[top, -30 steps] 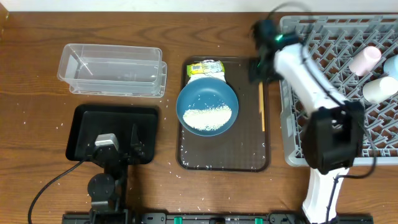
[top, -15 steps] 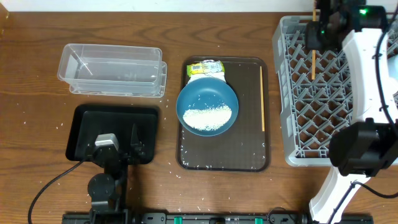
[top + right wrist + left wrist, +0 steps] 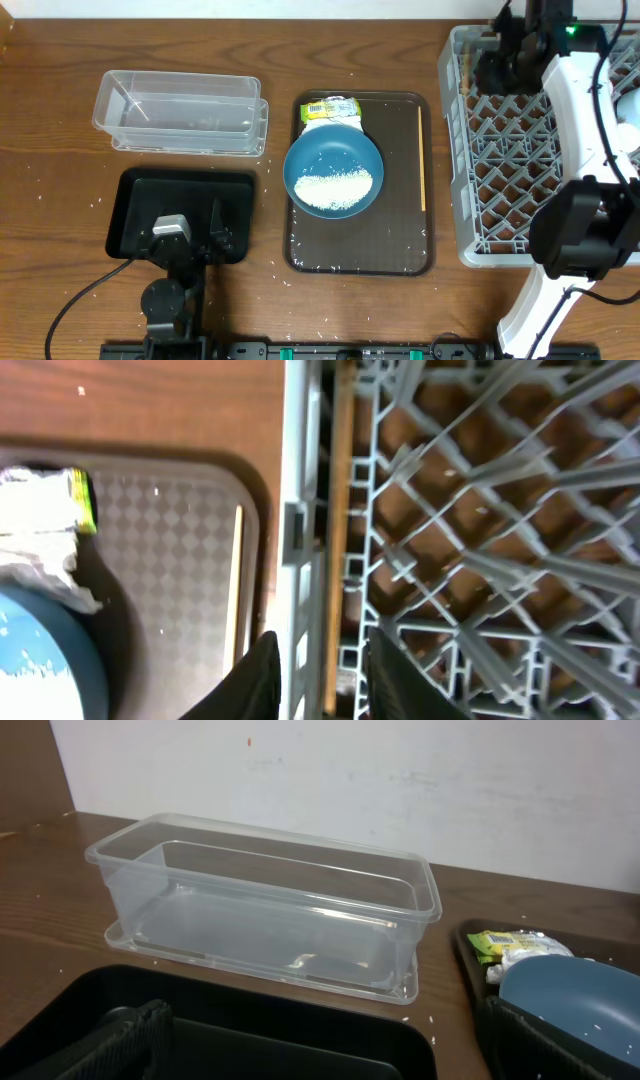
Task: Sort waste into correct bins and load items into the dishwasher rack
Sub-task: 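Return the right gripper to the tray and grasp the second chopstick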
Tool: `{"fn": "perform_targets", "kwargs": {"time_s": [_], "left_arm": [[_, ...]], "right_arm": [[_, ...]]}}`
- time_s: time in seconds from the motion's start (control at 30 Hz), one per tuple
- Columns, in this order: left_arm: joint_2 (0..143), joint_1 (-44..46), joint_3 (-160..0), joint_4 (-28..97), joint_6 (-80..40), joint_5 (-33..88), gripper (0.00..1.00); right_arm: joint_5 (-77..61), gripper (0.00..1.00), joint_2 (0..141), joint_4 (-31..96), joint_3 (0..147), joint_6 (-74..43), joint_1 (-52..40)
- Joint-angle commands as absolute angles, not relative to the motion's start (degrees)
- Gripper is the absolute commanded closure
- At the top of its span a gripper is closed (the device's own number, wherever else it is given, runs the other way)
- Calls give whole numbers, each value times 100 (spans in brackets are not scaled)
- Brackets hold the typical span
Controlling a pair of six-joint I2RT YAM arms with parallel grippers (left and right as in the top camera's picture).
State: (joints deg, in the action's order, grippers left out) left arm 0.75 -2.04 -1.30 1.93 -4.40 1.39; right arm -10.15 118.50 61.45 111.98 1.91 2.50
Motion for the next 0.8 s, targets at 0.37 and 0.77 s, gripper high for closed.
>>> {"fn": "perform_targets", "kwargs": {"time_s": [0.37, 0.77], "left_arm": [[64, -207, -23, 403, -366, 89, 2], [64, -207, -23, 403, -366, 89, 2]], "right_arm": [[-2191, 63, 11893, 6267, 11111, -80, 5], [-587, 54, 11885, 6493, 11096, -1031, -1020]]}}
